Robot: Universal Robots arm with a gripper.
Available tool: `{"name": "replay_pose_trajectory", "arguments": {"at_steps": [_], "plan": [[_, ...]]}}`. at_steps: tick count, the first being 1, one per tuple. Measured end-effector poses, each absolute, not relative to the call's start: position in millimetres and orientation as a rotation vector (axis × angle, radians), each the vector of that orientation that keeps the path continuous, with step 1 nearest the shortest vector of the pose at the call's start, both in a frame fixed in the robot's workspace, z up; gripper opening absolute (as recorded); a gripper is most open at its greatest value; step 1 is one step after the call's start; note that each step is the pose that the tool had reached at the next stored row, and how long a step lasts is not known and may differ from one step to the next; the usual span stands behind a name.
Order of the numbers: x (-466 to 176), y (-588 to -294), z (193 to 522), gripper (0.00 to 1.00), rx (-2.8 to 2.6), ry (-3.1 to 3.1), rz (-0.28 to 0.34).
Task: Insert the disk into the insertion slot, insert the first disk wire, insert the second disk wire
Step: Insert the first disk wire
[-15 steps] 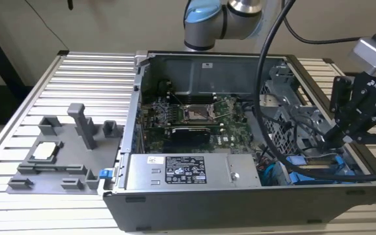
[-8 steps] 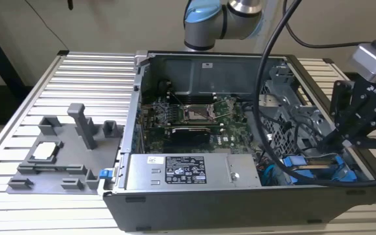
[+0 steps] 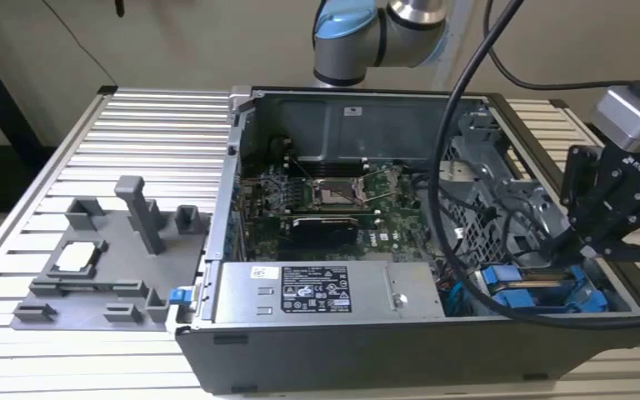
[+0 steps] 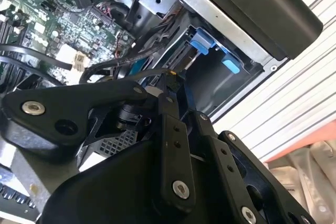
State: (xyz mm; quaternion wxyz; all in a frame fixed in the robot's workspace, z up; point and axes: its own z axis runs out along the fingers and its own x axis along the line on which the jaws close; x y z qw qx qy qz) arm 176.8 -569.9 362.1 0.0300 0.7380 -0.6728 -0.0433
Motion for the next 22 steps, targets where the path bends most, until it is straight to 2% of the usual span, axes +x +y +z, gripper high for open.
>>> {"name": "replay_pose_trajectory", "arguments": {"at_steps": [8,14,22], "plan": [[178,-573,357,0.19,2.256,-2.095,-0.138],[178,-574,355,0.19,2.28,-2.114,-0.186],[181,-575,348,0.19,2.279,-2.126,-0.2]]}}
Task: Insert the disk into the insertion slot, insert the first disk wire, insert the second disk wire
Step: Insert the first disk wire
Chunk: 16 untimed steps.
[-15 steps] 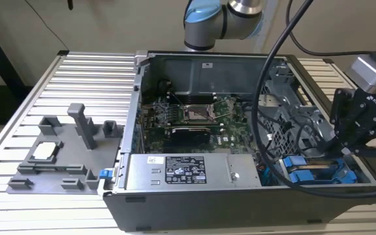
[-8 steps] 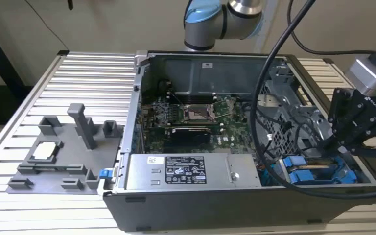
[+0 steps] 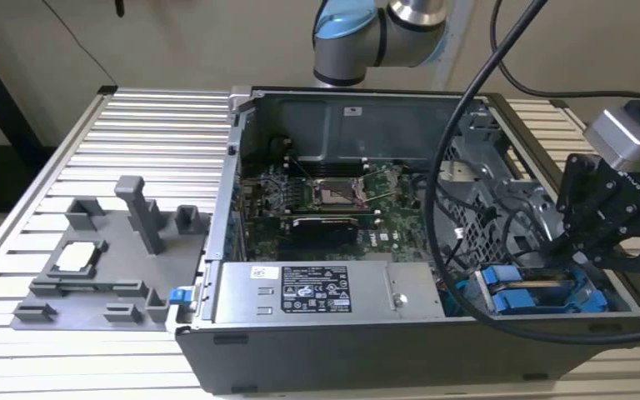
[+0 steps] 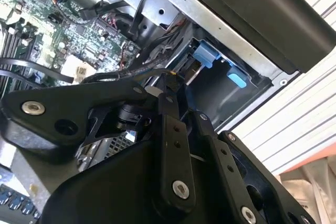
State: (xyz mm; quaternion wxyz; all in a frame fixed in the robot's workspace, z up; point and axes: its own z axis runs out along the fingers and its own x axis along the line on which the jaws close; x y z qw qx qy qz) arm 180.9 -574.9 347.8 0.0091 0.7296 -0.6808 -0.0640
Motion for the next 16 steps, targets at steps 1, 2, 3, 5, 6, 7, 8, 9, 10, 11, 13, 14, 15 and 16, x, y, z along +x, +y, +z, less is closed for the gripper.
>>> {"name": "replay_pose_trajectory", "arguments": {"at_steps": [1,2,3,5,6,7,8,9,10,11,13,14,15,16], "plan": [[181.4,-575.0,347.3,0.19,2.28,-2.127,-0.202],[181.9,-575.1,346.9,0.19,2.281,-2.128,-0.204],[182.5,-575.1,346.4,0.19,2.282,-2.129,-0.207],[183.6,-575.1,345.4,0.19,2.283,-2.13,-0.209],[183.7,-575.0,345.2,0.19,2.283,-2.13,-0.209],[183.7,-575.1,344.9,0.19,2.282,-2.131,-0.209],[183.8,-575.1,344.4,0.19,2.282,-2.132,-0.209],[183.8,-575.1,343.9,0.19,2.282,-2.132,-0.209],[183.9,-575.1,343.4,0.19,2.281,-2.133,-0.209],[183.9,-575.1,342.9,0.19,2.281,-2.133,-0.209],[184.3,-575.1,341.9,0.19,2.279,-2.135,-0.209],[184.5,-575.1,341.5,0.19,2.279,-2.135,-0.209],[184.8,-575.2,341.1,0.19,2.278,-2.136,-0.209],[185.1,-575.2,340.8,0.19,2.277,-2.137,-0.209]]}}
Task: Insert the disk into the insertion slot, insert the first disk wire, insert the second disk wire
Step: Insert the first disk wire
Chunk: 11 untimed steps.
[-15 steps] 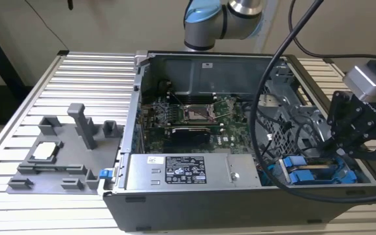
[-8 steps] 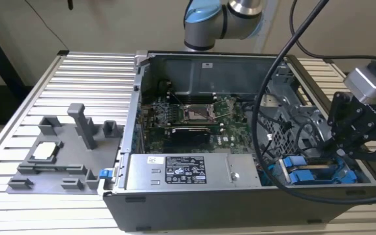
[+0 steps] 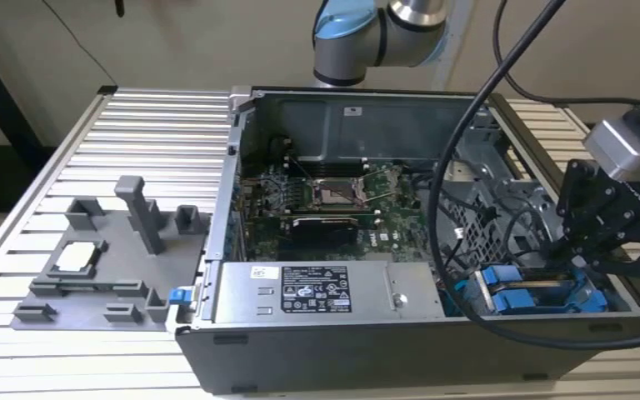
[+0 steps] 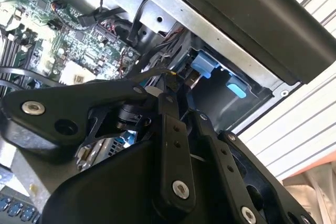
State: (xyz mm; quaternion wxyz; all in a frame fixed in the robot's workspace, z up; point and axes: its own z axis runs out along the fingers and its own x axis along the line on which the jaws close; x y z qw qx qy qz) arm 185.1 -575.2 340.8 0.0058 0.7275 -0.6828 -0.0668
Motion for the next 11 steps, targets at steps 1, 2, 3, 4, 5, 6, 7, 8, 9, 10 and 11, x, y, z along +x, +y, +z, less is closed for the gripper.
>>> {"name": "replay_pose_trajectory", "arguments": {"at_steps": [1,2,3,4,5,6,7,8,9,10,11], "plan": [[185.3,-575.2,340.4,0.19,2.276,-2.139,-0.209],[185.6,-575.2,340.2,0.19,2.274,-2.14,-0.209],[185.8,-575.3,339.8,0.19,2.272,-2.142,-0.209],[186.1,-575.3,339.3,0.19,2.27,-2.145,-0.209],[186.4,-575.5,338.9,0.19,2.268,-2.147,-0.209],[186.8,-575.6,338.4,0.19,2.266,-2.15,-0.209],[186.9,-575.9,337.5,0.19,2.263,-2.154,-0.21],[187.0,-576.1,337.0,0.19,2.26,-2.157,-0.21],[187.2,-576.3,336.6,0.19,2.257,-2.16,-0.21],[187.3,-576.6,336.2,0.19,2.254,-2.164,-0.21],[187.4,-576.9,335.5,0.19,2.251,-2.168,-0.21]]}}
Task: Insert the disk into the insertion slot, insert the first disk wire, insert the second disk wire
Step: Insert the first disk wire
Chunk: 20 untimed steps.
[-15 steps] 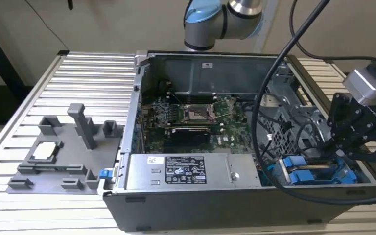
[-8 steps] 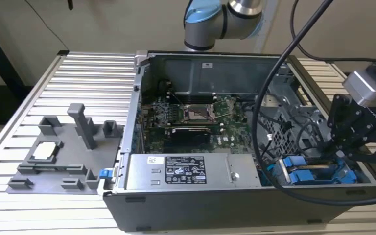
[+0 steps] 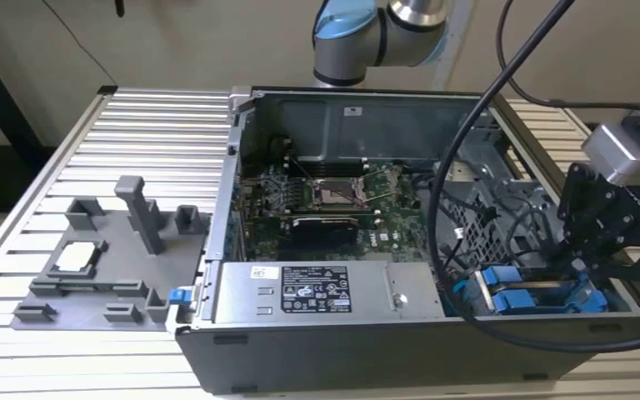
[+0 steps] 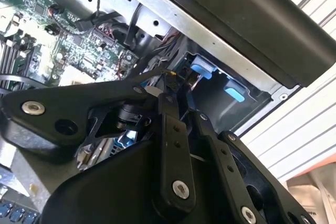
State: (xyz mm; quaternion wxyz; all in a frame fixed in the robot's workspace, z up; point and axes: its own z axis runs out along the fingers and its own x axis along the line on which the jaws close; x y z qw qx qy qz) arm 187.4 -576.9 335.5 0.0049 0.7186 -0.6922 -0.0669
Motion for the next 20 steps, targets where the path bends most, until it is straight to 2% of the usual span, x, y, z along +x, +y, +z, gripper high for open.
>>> {"name": "replay_pose_trajectory", "arguments": {"at_steps": [8,9,20], "plan": [[188,-578,332,0.2,2.239,-2.18,-0.211],[187,-578,334,0.27,2.239,-2.18,-0.211],[186,-578,383,0.27,2.239,-2.18,-0.21]]}}
